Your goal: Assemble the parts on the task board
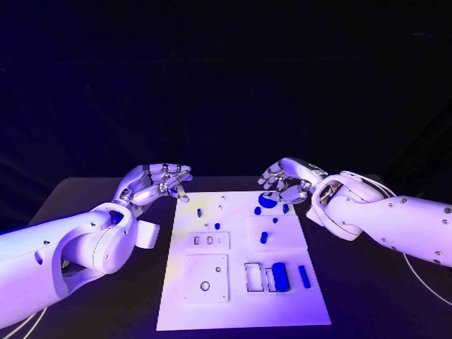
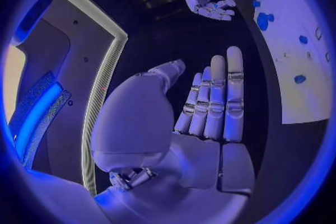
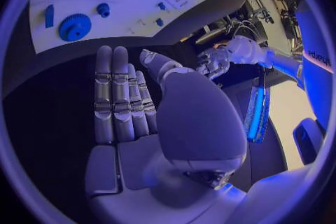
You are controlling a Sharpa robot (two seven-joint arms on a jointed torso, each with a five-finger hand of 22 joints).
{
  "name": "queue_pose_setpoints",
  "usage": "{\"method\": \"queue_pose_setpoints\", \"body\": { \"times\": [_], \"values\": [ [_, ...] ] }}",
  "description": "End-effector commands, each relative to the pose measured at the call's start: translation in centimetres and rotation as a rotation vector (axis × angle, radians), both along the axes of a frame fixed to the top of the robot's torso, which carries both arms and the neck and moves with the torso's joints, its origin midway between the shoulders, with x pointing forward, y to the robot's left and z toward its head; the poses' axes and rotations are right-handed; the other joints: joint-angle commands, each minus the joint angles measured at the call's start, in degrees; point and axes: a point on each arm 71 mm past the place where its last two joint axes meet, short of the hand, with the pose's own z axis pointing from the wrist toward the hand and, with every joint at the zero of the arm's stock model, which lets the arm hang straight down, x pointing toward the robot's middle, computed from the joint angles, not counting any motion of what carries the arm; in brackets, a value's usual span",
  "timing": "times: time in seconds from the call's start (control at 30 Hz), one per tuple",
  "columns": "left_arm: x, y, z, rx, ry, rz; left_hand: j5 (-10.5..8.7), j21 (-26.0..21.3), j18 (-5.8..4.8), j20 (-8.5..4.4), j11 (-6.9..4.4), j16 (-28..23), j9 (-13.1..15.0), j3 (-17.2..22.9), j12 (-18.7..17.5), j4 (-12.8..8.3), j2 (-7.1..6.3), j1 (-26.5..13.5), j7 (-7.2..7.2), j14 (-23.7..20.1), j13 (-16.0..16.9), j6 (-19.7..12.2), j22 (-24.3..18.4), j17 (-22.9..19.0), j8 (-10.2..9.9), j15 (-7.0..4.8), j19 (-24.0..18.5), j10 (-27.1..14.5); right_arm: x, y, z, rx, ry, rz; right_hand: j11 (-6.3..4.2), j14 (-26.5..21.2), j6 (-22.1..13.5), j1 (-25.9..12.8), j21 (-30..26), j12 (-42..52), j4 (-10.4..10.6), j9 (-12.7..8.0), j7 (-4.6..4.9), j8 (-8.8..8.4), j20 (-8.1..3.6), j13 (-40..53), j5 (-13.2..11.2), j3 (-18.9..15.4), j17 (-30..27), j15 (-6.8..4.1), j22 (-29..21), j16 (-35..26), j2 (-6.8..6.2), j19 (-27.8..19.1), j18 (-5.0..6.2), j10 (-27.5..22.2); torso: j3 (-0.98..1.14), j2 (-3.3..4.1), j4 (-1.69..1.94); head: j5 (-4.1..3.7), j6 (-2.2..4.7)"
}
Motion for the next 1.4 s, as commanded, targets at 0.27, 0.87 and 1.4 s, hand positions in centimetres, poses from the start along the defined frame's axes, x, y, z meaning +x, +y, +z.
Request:
{"method": "queue_pose_setpoints", "body": {
  "times": [0.27,0.87,1.4],
  "values": [
    [-1.8,-1.9,0.9,0.005,0.019,-0.186,-0.37,6.8,0.64,-0.17,-0.26,4.8,0.8,1.2,-0.3,-0.1,-0.61,-0.9,-0.53,0.0,0.4,0.2,4.5,3.2,-0.2,-0.46,-2.2,0.9,0.2,0.6,-0.7,-0.304,-0.033,0.011,-0.48,7.6,0.1,0.4,39.9,0.0,3.7,5.4,-1.54,0.24,-1.06,1.3,0.5,0.2,33.4,-0.65,48.4,34.9,-2.85,14.7,-5.89,-1.9,-0.44,2.49,0.74,-0.87,-0.36],
    [-2.1,-2.1,1.7,-0.006,0.017,-0.209,-0.39,8.4,0.67,-0.12,-0.27,5.6,1.1,1.4,-0.3,-0.1,-0.59,-1.3,-0.54,0.0,0.4,0.2,5.5,3.7,-0.2,-0.46,-2.9,0.9,0.7,1.3,-1.4,-0.367,-0.023,-0.002,-0.15,8.7,-0.4,1.6,47.1,0.0,5.4,7.2,-1.99,0.02,-0.5,1.8,0.1,-1.1,43.7,-0.42,58.4,47.1,-2.06,18.6,-7.59,-3.1,-0.56,4.13,1.26,-1.14,-0.11],
    [-2.1,-2.1,1.7,-0.013,0.027,-0.214,-0.33,8.9,0.69,-0.1,-0.26,5.8,1.2,1.6,-0.3,-0.1,-0.35,-1.3,-0.5,-0.1,0.5,0.3,5.9,3.8,-0.1,-0.45,-3.2,1.0,1.1,1.7,-1.8,-0.388,-0.01,-0.02,-0.46,8.7,0.5,1.6,48.2,0.0,6.6,8.0,-1.17,0.46,-0.31,2.0,0.7,0.9,45.3,-0.82,60.1,49.3,-1.01,19.3,-7.89,-2.1,-0.42,4.78,1.32,-1.09,-0.24]
  ]
}}
